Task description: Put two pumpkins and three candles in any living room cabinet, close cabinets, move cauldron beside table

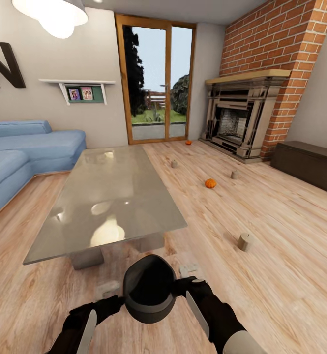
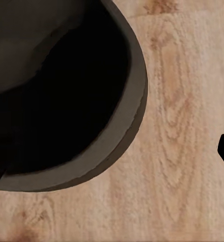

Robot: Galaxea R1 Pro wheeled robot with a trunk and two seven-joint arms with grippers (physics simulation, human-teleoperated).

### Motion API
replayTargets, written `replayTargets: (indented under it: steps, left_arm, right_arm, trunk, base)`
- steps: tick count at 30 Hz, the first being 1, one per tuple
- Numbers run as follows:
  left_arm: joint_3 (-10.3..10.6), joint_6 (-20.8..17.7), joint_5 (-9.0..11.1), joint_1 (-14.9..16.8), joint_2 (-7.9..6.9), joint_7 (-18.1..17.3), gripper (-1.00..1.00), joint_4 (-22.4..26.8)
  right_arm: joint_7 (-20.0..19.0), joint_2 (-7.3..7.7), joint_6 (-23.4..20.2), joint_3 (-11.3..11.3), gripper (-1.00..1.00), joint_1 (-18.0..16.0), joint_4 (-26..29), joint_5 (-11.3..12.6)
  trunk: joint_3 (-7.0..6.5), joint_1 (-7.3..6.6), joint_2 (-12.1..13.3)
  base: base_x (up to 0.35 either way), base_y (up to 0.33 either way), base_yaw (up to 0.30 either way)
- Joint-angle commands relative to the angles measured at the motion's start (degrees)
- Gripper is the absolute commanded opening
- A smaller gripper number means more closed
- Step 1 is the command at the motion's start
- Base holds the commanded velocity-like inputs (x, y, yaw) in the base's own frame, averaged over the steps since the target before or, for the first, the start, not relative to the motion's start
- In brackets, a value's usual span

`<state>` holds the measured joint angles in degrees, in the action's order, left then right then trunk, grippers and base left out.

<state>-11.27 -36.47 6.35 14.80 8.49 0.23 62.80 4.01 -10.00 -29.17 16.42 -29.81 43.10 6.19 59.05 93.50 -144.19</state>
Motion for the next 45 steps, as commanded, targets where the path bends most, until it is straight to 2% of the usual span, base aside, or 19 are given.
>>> replayTargets:
  steps: [1,5,8,15,19,40,43,45]
  left_arm:
    - [0.3,-0.3,0.3,0.0,0.33,-0.3,1.0,-0.1]
    - [1.6,-1.6,1.4,0.0,1.51,-1.6,1.0,1.2]
    - [2.3,-2.6,1.5,0.0,1.51,-2.6,1.0,1.9]
    - [2.3,-4.8,1.6,0.0,1.51,-2.9,1.0,2.0]
    - [2.3,-5.6,1.6,0.0,1.51,-2.9,1.0,2.0]
    - [2.3,-5.8,1.6,0.0,1.51,-2.9,1.0,2.0]
    - [2.3,-5.9,1.6,0.0,1.51,-2.9,1.0,2.0]
    - [2.3,-6.0,1.6,0.0,1.51,-2.8,1.0,2.0]
  right_arm:
    - [-0.2,0.0,-0.3,0.3,1.0,-0.3,0.3,0.0]
    - [-0.8,0.0,-1.6,1.6,1.0,-1.2,1.6,-0.1]
    - [-0.9,0.0,-2.6,1.7,1.0,-1.2,1.7,-0.1]
    - [-1.0,0.0,-3.7,1.8,1.0,-1.2,1.8,0.0]
    - [-1.0,0.0,-3.7,1.8,1.0,-1.2,1.8,0.0]
    - [-1.1,0.0,-3.8,1.8,1.0,-1.2,1.8,0.1]
    - [-1.1,0.0,-3.9,1.8,1.0,-1.2,1.8,0.6]
    - [-1.1,0.0,-4.3,1.7,1.0,-1.2,1.8,2.0]
  trunk:
    - [0.0,0.0,0.0]
    - [0.0,0.0,0.0]
    - [0.0,0.0,0.0]
    - [-1.55,-0.18,0.1]
    - [-1.55,-0.18,0.1]
    - [-6.2,-0.72,0.4]
    - [-6.87,-0.8,0.4]
    - [-7.31,-0.85,0.4]
  base:
    - [0.0,0.0,0.0]
    - [0.0,0.0,0.0]
    - [0.0,0.0,0.0]
    - [0.0,0.0,0.0]
    - [0.0,0.0,0.0]
    - [0.0,0.0,0.0]
    - [0.0,0.0,0.0]
    - [0.0,0.0,0.0]
